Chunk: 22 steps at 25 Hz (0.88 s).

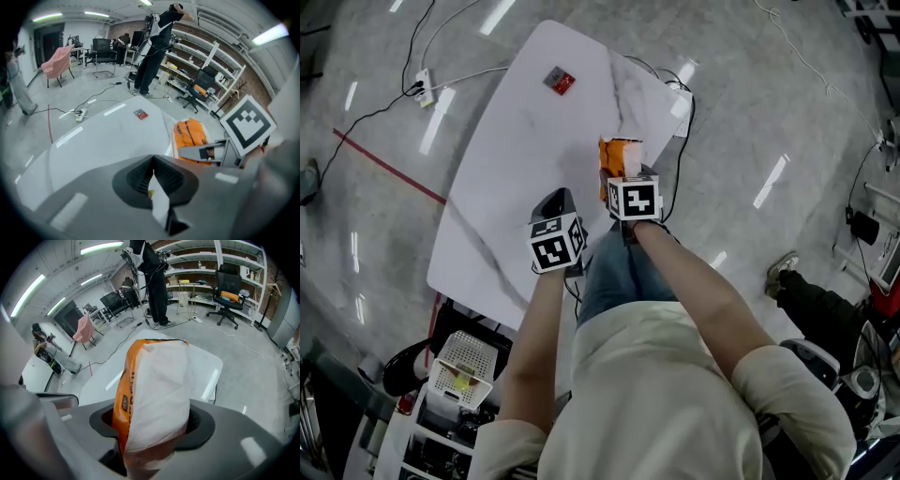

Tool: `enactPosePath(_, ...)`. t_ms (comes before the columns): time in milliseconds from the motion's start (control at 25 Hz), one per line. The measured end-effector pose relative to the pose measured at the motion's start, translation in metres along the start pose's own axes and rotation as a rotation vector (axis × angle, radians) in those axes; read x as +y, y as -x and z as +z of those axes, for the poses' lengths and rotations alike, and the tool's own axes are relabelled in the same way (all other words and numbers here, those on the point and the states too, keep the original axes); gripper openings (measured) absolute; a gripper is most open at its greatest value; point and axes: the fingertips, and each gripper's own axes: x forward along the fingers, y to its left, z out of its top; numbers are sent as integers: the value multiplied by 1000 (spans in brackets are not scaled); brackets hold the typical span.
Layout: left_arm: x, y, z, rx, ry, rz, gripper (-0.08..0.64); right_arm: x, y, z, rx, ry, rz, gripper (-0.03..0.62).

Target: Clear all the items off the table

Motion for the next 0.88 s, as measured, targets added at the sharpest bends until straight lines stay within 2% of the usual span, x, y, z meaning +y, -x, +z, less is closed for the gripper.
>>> enactPosePath(640, -12, 73, 8, -80, 41, 2, 9, 33, 86, -2, -74, 79, 26, 290)
enactPosePath(880, -13, 97, 5, -104, 40, -3, 9, 48, 110, -4, -91, 136, 41, 288)
